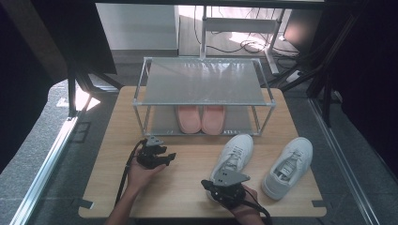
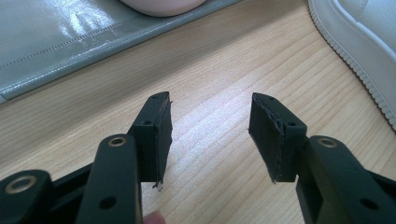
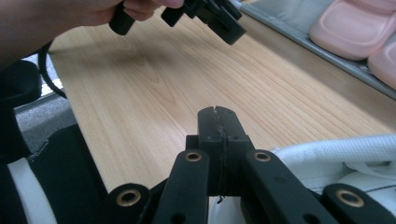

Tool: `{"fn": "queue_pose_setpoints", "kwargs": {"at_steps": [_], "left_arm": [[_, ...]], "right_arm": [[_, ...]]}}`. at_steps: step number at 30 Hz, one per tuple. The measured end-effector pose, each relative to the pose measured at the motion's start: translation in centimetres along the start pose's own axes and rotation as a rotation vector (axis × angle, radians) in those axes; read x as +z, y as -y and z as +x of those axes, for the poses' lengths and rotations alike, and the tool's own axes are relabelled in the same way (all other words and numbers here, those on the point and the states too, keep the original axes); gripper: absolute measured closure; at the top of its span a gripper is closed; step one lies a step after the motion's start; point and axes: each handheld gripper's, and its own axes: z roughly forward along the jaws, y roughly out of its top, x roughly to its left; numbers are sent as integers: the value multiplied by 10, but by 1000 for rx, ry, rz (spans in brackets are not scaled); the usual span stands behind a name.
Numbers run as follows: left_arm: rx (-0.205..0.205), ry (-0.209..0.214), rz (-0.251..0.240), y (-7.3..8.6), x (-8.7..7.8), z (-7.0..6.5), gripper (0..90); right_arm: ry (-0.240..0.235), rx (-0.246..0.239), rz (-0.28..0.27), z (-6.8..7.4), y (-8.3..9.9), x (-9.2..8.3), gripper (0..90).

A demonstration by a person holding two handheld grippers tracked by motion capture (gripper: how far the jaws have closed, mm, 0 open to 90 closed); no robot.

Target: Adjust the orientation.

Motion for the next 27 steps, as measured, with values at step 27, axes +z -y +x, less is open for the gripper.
{"fn": "queue_pose_setpoints", "kwargs": {"at_steps": [27], "left_arm": [[1,3,4,1,0,0,497]], "right_arm": [[37,8,20,-2,10,-9,900]]}}
